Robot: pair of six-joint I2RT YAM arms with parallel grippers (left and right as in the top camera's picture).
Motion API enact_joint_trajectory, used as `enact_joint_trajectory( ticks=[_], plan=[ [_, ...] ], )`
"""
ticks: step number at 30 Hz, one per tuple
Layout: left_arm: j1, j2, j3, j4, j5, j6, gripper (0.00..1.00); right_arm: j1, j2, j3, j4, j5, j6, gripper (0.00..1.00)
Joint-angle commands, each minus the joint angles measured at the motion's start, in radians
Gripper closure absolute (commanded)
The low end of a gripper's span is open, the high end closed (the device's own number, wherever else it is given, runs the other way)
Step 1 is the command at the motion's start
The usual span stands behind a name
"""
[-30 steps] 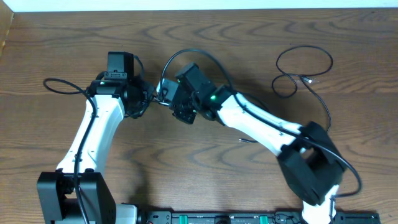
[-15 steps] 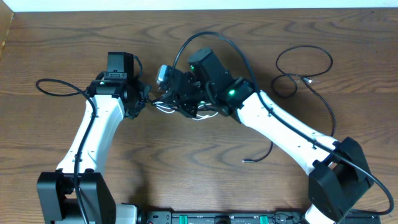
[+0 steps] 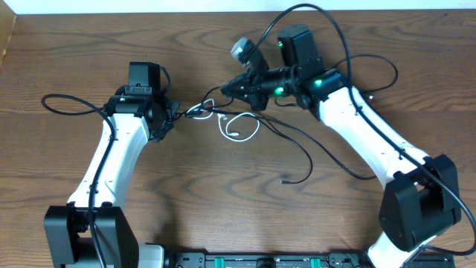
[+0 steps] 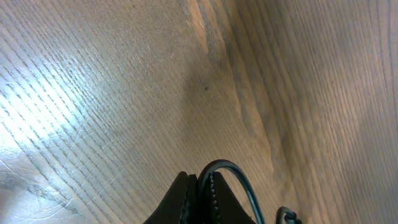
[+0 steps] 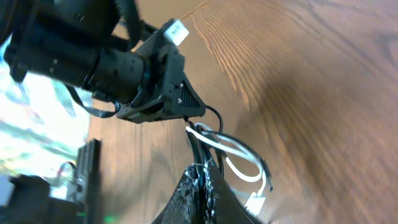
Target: Untangle cables
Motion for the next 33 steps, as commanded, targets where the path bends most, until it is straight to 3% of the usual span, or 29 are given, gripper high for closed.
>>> enact_joint_trajectory(
  ticks=[1, 5, 13, 22, 33],
  plan=[
    [0.006, 0.002, -0.007, -0.009, -0.058, -0.010, 0.92, -0.029, -0.042, 0.015, -0.017, -0.041, 0.156, 0.99],
    [0.006, 0.002, -0.007, -0.009, -0.058, -0.010, 0.92, -0.015, -0.042, 0.015, -0.063, -0.059, 0.129, 0.99],
    [0.006, 0.002, -0.007, -0.009, -0.058, -0.010, 0.92, 0.063, -0.042, 0.015, -0.097, -0.253, -0.154, 0.99],
    [0.006, 0.002, -0.007, -0.009, -0.058, -0.010, 0.92, 0.136, -0.042, 0.015, -0.111, -0.255, -0.308, 0.99],
    [0.006, 0.002, -0.007, -0.009, -0.058, -0.010, 0.92, 0.117, -0.042, 0.015, -0.112, -0.159, -0.273, 0.99]
  ],
)
